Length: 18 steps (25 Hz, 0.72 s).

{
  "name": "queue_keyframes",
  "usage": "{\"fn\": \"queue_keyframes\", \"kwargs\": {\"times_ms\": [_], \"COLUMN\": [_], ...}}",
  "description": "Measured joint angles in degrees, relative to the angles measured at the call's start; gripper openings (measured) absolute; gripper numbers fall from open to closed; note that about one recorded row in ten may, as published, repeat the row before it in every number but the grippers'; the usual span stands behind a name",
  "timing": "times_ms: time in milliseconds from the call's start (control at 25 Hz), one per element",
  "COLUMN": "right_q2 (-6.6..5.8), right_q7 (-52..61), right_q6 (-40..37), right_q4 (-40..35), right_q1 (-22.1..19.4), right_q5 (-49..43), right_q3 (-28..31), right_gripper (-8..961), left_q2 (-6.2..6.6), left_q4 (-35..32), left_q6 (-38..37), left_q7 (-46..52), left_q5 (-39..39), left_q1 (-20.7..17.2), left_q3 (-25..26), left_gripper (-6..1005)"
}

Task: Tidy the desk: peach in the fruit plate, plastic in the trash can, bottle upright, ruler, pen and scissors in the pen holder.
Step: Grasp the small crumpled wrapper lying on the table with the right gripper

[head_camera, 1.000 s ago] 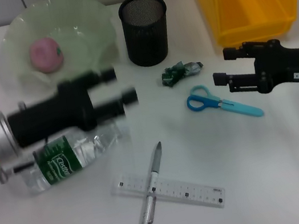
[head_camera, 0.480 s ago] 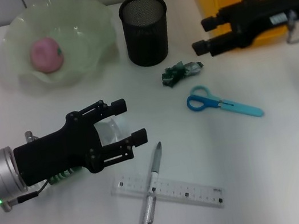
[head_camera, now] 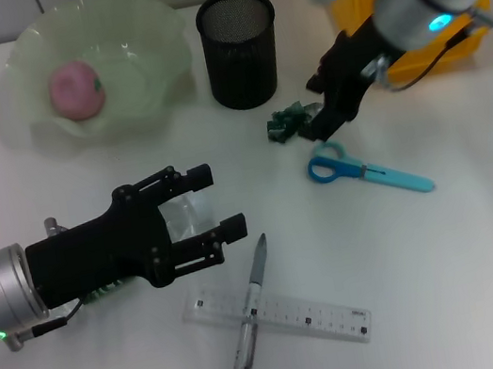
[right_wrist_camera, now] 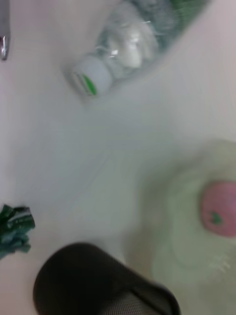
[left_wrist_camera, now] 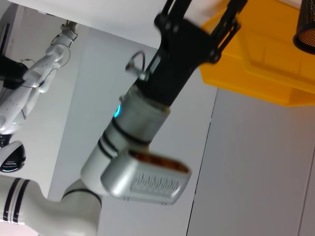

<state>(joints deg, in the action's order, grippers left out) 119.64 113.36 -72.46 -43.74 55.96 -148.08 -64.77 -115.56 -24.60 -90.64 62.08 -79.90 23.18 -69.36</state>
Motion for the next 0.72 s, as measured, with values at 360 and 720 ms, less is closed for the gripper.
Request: {"fn": "queue_keyframes", "kwargs": {"times_ms": [360,720], "right_q2": [-0.04,0.10], "right_q7": [0.61,-1.69], "right_q6": [15.62,19.56], "right_q4": [8.64,13.34], "right_q1": [0.32,1.01], "right_q5": [7.89,9.81], "right_q3": [-8.05,-9.96], "right_gripper": [691,658], "left_q2": [-0.10,-0.10], "left_q4": [0.22,0.04], "left_q6": [-0.19,-0.57], "left_q7": [0.29,0.83], "left_q5": [0.00,0.25], "left_q1": [0.00,-0.06], "left_q3": [0.02,0.01], "left_gripper": [802,801]}}
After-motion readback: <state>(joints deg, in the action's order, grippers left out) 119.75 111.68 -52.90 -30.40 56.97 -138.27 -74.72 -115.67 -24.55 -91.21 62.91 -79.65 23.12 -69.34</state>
